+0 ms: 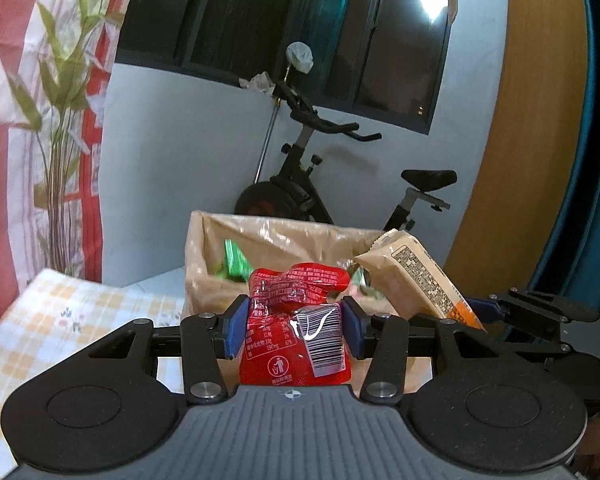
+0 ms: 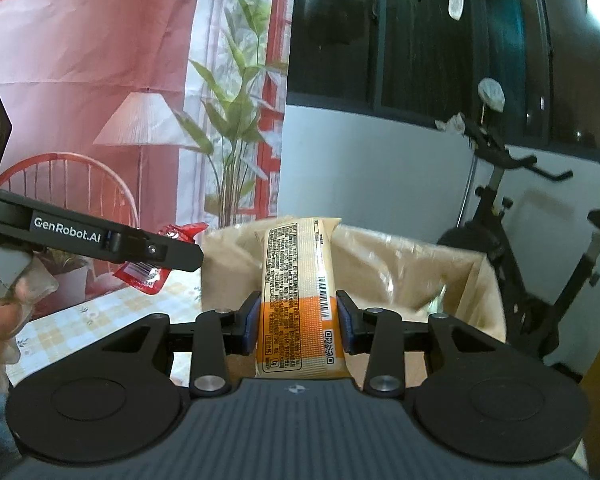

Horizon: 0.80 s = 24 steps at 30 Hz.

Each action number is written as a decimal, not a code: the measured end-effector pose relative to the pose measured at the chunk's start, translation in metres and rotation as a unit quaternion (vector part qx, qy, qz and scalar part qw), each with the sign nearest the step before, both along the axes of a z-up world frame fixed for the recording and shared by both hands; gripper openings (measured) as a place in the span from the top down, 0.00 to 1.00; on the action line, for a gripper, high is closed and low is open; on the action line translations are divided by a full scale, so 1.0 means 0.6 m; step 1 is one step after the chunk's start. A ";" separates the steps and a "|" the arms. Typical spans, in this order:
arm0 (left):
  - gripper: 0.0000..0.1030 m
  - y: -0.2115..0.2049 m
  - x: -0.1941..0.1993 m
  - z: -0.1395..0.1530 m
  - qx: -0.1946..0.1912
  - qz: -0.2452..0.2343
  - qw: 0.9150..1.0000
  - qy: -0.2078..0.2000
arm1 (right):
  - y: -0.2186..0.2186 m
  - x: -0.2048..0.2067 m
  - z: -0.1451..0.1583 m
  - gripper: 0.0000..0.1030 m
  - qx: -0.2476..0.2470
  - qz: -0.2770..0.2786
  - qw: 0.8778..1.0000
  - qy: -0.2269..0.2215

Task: Organize snacks
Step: 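Lift and carry the red packet and the bar over the box with both tools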

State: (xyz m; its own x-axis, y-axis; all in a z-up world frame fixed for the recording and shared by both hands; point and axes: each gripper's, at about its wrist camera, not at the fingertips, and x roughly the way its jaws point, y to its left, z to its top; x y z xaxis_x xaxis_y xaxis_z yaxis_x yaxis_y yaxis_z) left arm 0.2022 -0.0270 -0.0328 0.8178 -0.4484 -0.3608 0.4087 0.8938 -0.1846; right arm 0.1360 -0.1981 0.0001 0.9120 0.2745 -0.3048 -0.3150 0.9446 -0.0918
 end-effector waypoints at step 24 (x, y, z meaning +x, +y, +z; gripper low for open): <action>0.50 -0.049 0.174 0.026 0.006 0.001 1.000 0.019 | -0.098 0.185 0.031 0.61 0.048 -0.046 0.997 0.030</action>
State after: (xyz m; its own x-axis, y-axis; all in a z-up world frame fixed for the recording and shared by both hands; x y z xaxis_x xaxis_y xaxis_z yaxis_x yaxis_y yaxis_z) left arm 0.3068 -0.0565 -0.0172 0.8035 -0.4429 -0.3978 0.4004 0.8966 -0.1894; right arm 0.2470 -0.2566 0.0184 0.9153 0.2217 -0.3363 -0.2292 0.9732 0.0176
